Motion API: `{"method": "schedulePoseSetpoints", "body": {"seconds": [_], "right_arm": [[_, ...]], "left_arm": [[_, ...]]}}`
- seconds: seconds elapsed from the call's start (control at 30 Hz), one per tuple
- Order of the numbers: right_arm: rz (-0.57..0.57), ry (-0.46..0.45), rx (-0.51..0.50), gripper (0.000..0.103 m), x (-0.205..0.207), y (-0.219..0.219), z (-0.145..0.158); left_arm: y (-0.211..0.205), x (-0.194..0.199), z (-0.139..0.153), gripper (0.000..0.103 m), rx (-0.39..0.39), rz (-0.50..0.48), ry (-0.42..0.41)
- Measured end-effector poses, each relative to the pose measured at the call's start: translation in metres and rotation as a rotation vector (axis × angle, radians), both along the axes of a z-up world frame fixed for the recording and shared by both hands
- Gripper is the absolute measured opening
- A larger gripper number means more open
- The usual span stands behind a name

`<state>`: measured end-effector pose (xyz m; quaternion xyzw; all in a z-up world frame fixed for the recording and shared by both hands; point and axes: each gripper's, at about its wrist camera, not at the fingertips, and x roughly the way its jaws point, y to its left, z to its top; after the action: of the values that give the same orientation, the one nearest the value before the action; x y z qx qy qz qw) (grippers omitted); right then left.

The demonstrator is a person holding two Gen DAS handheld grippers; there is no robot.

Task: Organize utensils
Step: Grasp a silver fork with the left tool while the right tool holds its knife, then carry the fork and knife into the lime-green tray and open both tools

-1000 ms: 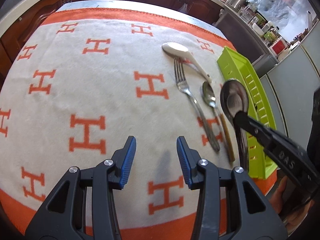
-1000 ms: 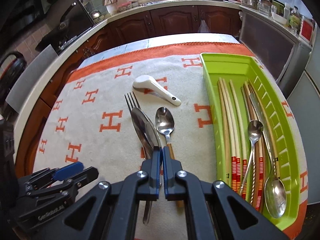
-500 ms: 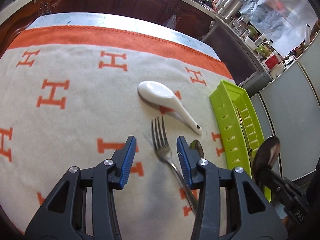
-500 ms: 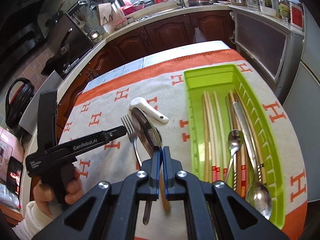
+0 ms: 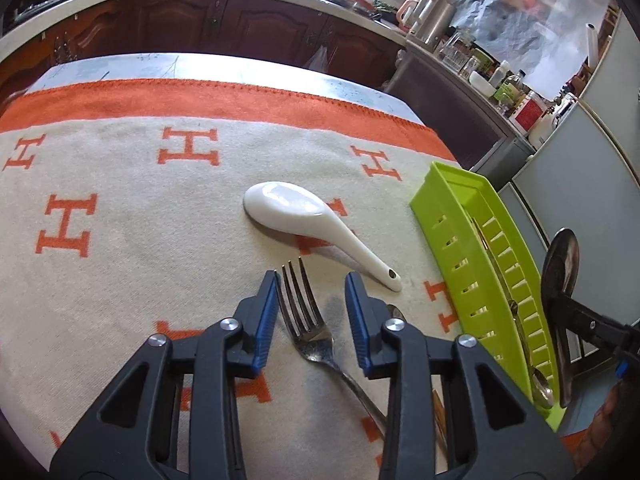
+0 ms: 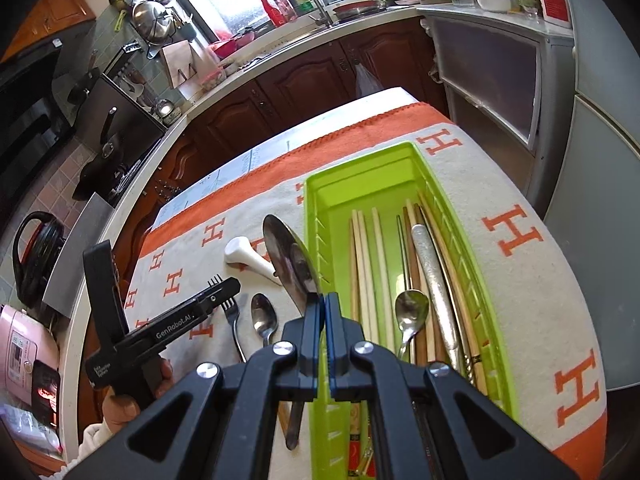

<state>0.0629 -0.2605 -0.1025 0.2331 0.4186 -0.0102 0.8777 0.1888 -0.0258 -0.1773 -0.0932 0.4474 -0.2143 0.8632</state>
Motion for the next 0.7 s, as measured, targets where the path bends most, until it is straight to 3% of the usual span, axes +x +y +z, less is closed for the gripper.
{"method": "schedulePoseSetpoints", "body": {"seconds": [0.07, 0.17, 0.23, 0.43, 0.7], "right_arm": [[-0.002, 0.001, 0.002, 0.002, 0.0, -0.002, -0.001], [-0.012, 0.001, 0.007, 0.002, -0.001, -0.006, -0.003], [-0.018, 0.002, 0.01, 0.002, 0.0, -0.007, -0.003], [-0.034, -0.004, 0.017, 0.002, -0.004, -0.014, -0.002], [-0.083, -0.02, 0.004, 0.002, -0.017, -0.027, 0.01]], "left_arm": [[0.002, 0.002, -0.004, 0.011, -0.038, -0.001, 0.013], [0.006, 0.003, -0.006, 0.008, -0.072, 0.014, 0.02], [0.007, 0.001, -0.005, 0.0, -0.07, 0.028, 0.012], [0.008, -0.01, 0.013, 0.0, -0.113, 0.012, 0.01], [0.0, -0.048, 0.07, 0.0, -0.115, -0.071, -0.033]]}}
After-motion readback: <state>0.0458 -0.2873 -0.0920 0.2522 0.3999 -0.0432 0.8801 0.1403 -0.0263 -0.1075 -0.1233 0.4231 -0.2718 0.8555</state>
